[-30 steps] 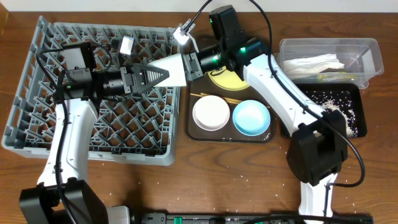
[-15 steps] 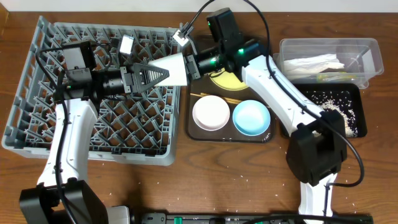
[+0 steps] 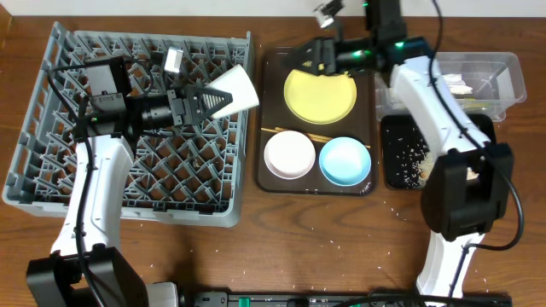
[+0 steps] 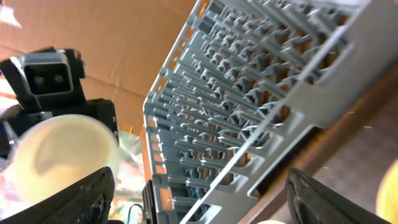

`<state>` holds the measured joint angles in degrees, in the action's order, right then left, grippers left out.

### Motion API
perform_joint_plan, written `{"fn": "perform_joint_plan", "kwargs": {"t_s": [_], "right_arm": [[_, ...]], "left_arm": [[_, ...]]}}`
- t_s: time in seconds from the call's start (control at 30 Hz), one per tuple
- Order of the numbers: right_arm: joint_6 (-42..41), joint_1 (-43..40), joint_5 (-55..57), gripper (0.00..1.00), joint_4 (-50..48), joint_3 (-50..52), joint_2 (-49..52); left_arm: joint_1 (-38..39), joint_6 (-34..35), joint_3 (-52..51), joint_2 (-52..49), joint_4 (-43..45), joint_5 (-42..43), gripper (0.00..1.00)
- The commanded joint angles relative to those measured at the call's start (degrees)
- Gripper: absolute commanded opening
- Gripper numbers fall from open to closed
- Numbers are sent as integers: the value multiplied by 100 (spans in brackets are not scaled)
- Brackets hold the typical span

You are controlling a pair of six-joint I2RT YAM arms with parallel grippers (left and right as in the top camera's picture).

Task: Sort waste into correct bins and load items into the dishwasher
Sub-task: 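Lower the white cup into the dish rack with left gripper and release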

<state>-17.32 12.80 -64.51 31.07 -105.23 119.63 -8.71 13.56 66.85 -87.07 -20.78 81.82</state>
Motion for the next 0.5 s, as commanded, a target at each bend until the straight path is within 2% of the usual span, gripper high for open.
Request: {"fn": "perform_joint_plan", "kwargs": {"t_s": [0.0, 0.13, 0.37, 0.47], "right_arm": [[70, -138, -142, 89, 24, 52, 105], [323, -254, 461, 99, 361, 50, -7], [874, -186, 2487, 99, 1300, 44, -474], [975, -94, 3217, 99, 1574, 44, -673]], "left_arm": [[4, 385, 186, 52, -17, -855, 45], [4, 455, 249, 291, -597, -2057, 45], [197, 413, 348, 1172, -2076, -4841, 45], [380, 424, 348, 1488, -2605, -5740, 45]]}}
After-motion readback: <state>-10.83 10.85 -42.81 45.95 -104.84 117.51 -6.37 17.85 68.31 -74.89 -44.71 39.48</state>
